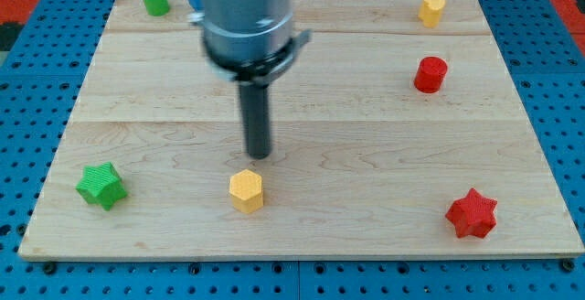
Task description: Move the green star diagonally to the top left of the yellow hexagon
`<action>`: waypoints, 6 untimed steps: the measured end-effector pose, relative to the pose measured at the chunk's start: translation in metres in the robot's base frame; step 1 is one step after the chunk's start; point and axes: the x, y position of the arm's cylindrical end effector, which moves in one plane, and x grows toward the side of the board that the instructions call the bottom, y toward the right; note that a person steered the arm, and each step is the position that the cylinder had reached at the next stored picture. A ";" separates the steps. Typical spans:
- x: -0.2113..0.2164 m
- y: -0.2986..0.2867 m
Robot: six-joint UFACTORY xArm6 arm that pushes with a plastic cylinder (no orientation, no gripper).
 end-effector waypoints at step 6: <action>0.009 -0.149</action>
